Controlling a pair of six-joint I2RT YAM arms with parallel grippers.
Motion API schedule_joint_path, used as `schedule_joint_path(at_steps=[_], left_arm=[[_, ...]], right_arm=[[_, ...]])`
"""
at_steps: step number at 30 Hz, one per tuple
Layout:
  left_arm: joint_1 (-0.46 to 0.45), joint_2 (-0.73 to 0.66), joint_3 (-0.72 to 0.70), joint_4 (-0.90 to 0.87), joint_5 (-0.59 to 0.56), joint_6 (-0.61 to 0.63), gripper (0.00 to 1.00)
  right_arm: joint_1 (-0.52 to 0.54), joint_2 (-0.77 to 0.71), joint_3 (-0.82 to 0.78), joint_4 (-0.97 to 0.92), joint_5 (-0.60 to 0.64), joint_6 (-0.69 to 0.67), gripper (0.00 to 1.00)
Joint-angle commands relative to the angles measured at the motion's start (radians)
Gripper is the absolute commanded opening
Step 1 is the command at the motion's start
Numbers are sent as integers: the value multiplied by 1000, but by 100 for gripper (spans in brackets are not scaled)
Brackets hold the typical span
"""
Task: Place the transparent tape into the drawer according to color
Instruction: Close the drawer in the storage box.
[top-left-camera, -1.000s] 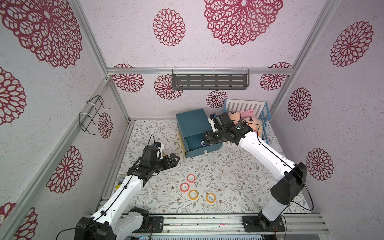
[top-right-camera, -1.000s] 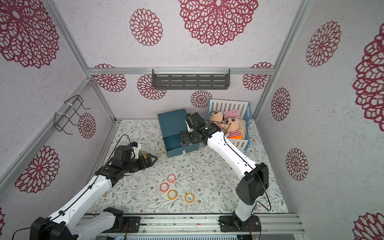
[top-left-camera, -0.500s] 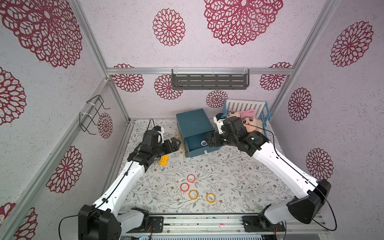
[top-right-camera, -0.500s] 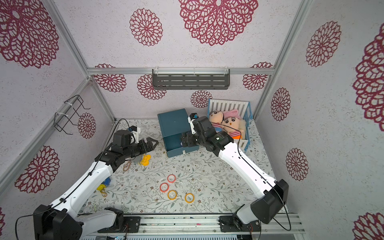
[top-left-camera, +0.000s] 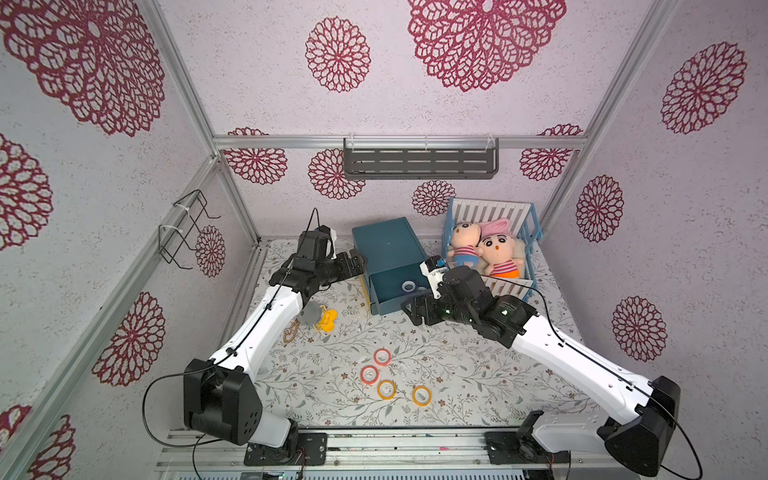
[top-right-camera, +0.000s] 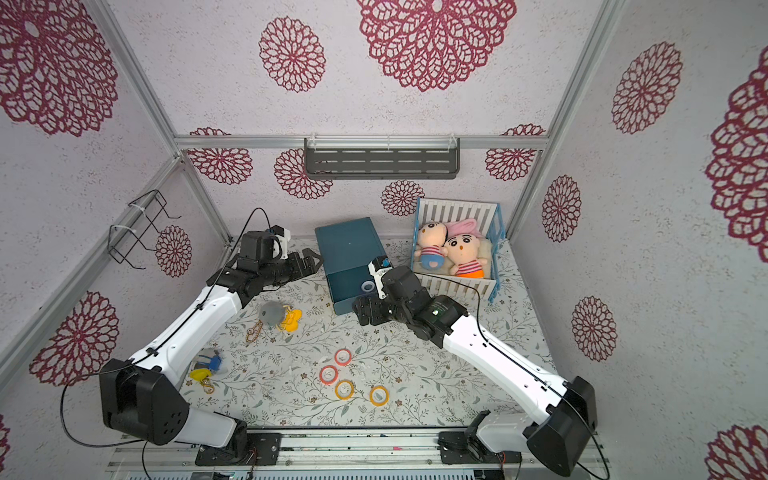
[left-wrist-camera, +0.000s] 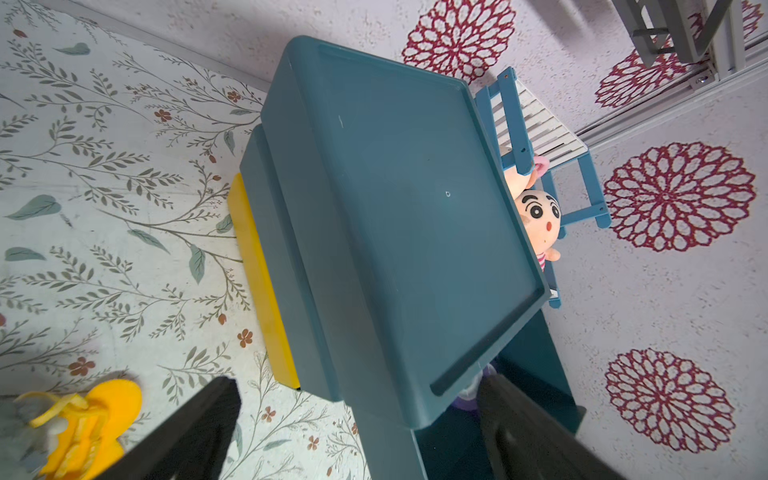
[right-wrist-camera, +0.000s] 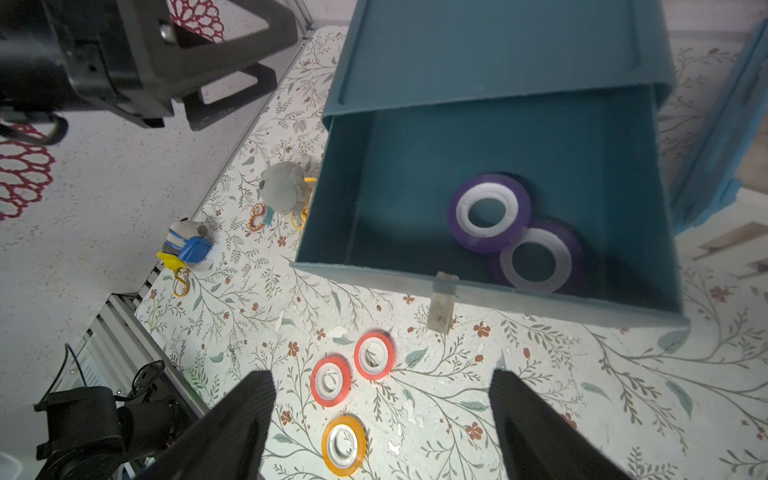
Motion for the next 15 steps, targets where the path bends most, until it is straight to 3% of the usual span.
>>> schedule_joint_path(at_steps=[1, 6, 15], left_arm=[[1, 31, 37, -16, 11, 16, 99], [-9, 77, 68, -14, 18, 14, 95], [-39, 122, 107, -16, 17, 12, 75]], right_arm=[[15, -68, -31, 85, 23, 40, 88], [23, -105, -87, 87, 55, 46, 88], [34, -129, -163, 129, 72, 65, 87]])
